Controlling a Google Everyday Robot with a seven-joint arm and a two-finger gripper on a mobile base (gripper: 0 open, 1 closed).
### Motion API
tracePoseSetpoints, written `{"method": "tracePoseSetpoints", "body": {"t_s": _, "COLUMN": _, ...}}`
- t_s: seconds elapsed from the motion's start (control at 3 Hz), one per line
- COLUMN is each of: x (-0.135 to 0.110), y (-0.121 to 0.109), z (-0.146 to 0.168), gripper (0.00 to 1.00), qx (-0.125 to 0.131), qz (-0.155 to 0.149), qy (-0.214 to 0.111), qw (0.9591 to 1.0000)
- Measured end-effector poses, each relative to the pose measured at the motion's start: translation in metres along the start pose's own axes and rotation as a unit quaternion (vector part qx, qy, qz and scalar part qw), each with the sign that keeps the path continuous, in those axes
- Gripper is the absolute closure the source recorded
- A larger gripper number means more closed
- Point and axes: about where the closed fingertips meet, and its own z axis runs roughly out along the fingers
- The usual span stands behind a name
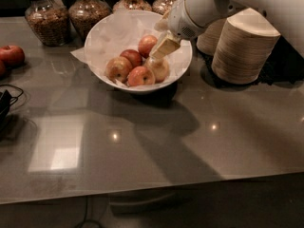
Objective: Pick apple from white bowl
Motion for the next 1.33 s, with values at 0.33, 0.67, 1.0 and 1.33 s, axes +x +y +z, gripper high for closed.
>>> {"method": "tracePoseSetpoints", "body": {"t_s": 0.33, "x": 0.000, "y": 0.000, "z": 0.000, "gripper": 0.29, "qx": 0.000, "qz": 0.000, "qy": 0.000, "qw": 1.0000}}
{"method": "tracePoseSetpoints", "body": {"t_s": 0.67, "x": -0.002, "y": -0.002, "z": 0.007, "gripper": 0.31, "qx": -0.002, "qz": 0.001, "qy": -0.003, "qw": 1.0000}}
{"method": "tracePoseSetpoints", "body": {"t_s": 1.0, "x": -0.005, "y": -0.011, "z": 0.024, "gripper": 0.31, "qx": -0.003, "qz": 0.005, "qy": -0.006, "qw": 1.0000}}
{"method": "tracePoseSetpoints", "body": {"t_s": 1.33, "x": -0.008, "y": -0.018, "z": 0.043, "gripper": 0.29, "qx": -0.005, "qz": 0.007, "qy": -0.006, "qw": 0.9999}}
